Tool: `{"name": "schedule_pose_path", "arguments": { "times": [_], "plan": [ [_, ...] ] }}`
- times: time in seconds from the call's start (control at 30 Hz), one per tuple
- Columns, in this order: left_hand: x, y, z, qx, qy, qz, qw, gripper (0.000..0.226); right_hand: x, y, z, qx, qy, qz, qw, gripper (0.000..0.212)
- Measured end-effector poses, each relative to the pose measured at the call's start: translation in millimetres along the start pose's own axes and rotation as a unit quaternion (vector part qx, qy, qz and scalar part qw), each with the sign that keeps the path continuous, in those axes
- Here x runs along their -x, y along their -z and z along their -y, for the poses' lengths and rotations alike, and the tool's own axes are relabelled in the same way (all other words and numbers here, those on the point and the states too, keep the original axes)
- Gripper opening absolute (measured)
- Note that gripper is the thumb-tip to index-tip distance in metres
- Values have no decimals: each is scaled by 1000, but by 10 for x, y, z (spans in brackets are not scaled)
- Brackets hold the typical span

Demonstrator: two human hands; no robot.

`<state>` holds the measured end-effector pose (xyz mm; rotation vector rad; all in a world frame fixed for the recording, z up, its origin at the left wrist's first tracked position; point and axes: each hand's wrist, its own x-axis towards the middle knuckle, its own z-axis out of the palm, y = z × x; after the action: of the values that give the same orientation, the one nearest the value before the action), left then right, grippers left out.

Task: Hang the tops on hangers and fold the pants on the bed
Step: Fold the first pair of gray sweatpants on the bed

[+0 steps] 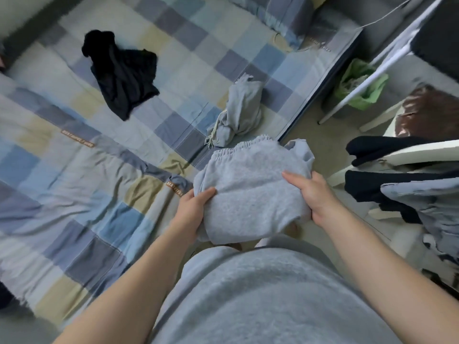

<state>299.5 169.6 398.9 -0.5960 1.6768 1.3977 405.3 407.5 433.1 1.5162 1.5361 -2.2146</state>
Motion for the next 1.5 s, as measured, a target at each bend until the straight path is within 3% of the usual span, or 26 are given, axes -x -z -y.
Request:
{"name": "schedule_pose_path", "arguments": {
  "times": [0.17,0.4,0.5,0.67,0.87,1.03,1.27,1.4,1.5],
  "plan": [
    [349,-864,-424,-59,-61,63,994,25,331,882,325,-74,55,-56,994,26],
    [1015,-2617,-569,-87,-190,157,965,12,811,2580,680,-149,150,-137,968,34],
    [1353,-3443,-515,-107,-226,215,944,18,1110,3349,794,-179,186,-169,951,21],
    [1871,-4691,-446,-171,-277,305,895,10,1609,4453,746,-237,219,-237,916,27],
    [2405,-6065,-268,-267,-312,419,810,22,2046,5496,514,-302,253,-308,866,25],
    [2747,-7147,-49,-300,-329,491,749,13,2200,6277,385,-341,258,-360,829,30],
    [3124,-8808,391,-358,-280,604,655,13,2325,7288,169,-411,243,-479,737,37],
    [3330,-9699,800,-417,-207,639,612,12,2432,7734,39,-467,220,-539,666,50],
    [3436,-10272,1201,-472,-172,652,567,13,2514,7956,-128,-491,205,-604,594,42]
  ]
}}
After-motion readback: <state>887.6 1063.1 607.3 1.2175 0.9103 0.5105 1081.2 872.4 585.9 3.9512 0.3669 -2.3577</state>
